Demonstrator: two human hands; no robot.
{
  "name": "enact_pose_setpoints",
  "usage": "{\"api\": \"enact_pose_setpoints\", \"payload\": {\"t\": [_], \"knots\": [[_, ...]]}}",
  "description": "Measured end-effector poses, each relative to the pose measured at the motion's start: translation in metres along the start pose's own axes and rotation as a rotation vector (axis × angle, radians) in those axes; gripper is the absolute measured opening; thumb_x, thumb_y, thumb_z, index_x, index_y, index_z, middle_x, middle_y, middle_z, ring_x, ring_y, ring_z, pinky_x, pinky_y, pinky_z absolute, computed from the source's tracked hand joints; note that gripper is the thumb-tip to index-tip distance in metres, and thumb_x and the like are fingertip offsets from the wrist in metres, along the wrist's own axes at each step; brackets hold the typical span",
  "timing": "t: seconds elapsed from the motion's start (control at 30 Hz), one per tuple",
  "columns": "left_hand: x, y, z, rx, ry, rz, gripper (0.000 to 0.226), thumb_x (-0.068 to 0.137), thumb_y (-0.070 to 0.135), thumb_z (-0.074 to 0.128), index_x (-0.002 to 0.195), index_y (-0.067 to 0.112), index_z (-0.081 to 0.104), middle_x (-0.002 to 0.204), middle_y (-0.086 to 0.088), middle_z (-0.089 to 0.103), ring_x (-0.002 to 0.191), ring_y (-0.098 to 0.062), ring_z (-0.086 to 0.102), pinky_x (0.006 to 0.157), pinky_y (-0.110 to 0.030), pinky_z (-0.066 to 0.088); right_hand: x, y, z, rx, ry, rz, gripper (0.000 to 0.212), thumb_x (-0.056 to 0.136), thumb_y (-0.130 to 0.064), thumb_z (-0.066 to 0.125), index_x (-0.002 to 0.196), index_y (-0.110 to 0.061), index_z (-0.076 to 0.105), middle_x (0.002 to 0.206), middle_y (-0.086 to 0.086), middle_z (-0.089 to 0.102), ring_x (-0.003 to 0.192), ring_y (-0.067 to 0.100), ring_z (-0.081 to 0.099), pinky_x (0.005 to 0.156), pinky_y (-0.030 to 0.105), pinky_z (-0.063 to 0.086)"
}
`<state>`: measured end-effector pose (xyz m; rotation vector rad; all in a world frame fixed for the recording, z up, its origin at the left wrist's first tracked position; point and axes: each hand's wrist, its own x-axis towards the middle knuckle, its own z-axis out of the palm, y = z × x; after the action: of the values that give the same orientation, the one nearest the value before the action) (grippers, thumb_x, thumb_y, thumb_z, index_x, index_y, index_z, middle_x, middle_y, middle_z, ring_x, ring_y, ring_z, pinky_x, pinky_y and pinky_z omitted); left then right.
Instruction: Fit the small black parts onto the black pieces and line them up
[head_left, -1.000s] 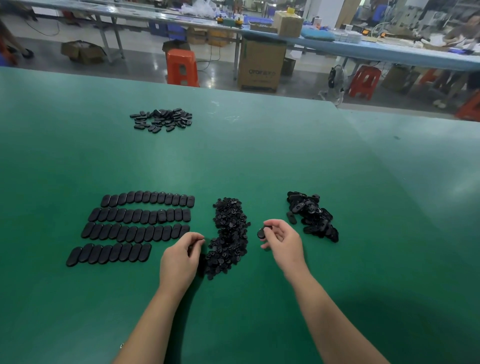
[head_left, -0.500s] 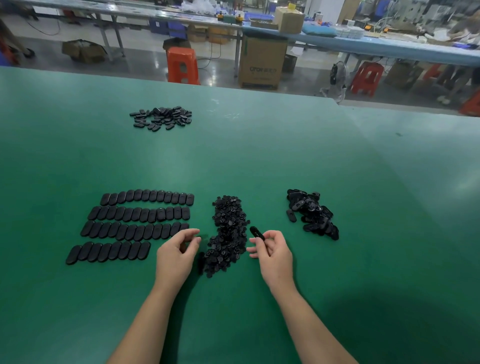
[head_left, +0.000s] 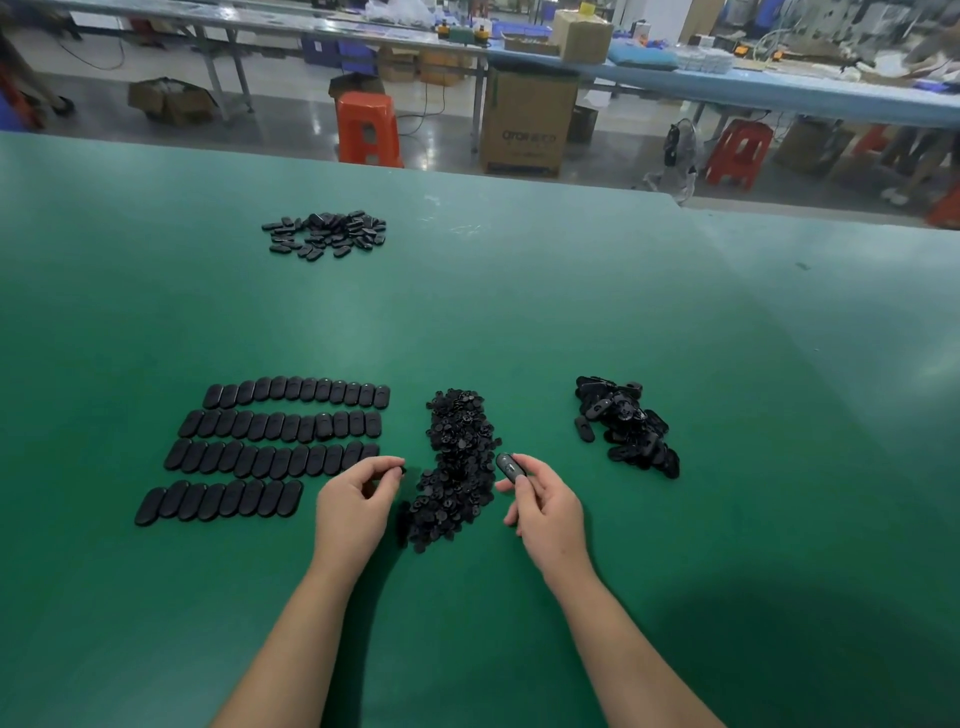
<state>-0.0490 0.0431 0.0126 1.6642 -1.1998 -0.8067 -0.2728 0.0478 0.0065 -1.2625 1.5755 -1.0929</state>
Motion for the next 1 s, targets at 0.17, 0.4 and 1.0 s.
{"api": "enact_pose_setpoints", "payload": {"t": [0.17,0.4,1.0], "knots": [[-0.006,0.019,0.015,0.086,-0.048,0.072,0.019,0.091,0.020,0.071,0.084,0.038,0.072,0.069,0.014,0.068,0.050,-0.009,0.052,0.047,-0.021,0.041,0.000,-0.001,-0.001,-0.020,-0.013,-0.015,0.023,0.104,-0.014,0.051,0.120,-0.025,0.063,0.094,-0.013,0.076,0.058,0.008,0.062,0.055,0.027,0.051],[-0.023,0.060,0.065,-0.109,-0.129,-0.017,0.014,0.088,0.015,0.071,0.080,0.027,0.073,0.072,0.014,0.073,0.066,-0.005,0.066,0.059,-0.018,0.051,-0.001,-0.002,0.000,0.040,0.023,-0.034,0.006,0.102,-0.014,0.055,0.102,-0.020,0.057,0.089,-0.008,0.077,0.054,0.012,0.060,0.056,0.038,0.053],[-0.028,0.069,0.080,-0.114,-0.198,-0.078,0.014,0.089,0.015,0.071,0.079,0.025,0.074,0.073,0.010,0.073,0.065,-0.002,0.064,0.061,-0.015,0.050,0.001,-0.003,-0.002,0.118,0.016,-0.010,0.024,0.100,-0.013,0.051,0.098,-0.026,0.071,0.087,-0.002,0.077,0.073,0.018,0.074,0.064,0.041,0.061]]}}
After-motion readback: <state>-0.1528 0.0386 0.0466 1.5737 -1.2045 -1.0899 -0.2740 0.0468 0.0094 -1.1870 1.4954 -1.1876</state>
